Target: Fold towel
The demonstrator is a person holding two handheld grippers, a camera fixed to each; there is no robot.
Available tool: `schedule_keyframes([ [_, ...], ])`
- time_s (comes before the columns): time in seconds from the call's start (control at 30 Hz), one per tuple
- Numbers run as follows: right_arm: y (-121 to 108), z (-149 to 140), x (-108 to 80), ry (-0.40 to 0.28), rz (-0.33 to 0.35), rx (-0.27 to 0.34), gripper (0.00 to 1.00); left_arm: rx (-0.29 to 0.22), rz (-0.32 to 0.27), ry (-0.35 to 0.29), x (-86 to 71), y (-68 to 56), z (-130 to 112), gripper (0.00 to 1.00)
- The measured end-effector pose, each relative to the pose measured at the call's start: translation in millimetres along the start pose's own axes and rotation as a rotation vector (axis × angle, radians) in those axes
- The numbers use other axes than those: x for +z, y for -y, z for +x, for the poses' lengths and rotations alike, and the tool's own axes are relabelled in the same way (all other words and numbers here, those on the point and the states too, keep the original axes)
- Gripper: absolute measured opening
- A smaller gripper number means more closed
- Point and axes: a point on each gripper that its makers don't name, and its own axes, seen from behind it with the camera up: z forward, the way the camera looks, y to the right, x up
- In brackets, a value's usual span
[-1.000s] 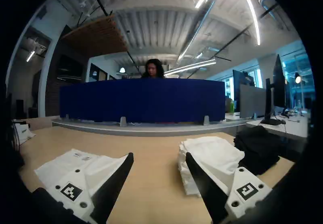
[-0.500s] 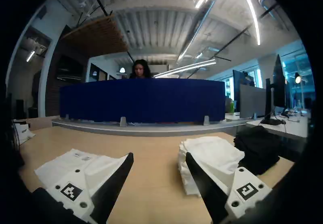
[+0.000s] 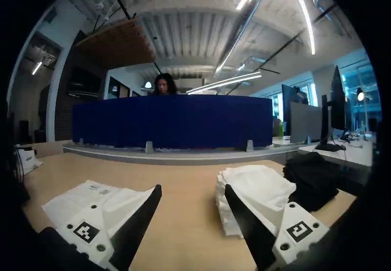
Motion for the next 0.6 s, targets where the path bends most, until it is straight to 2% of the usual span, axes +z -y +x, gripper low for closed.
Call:
schedule_keyframes([
  [0.6, 0.3, -0.2, -1.2, 0.000, 0.000, 0.000, 1.00, 0.000, 0.000, 0.000, -0.6, -1.7, 0.4, 0.96],
])
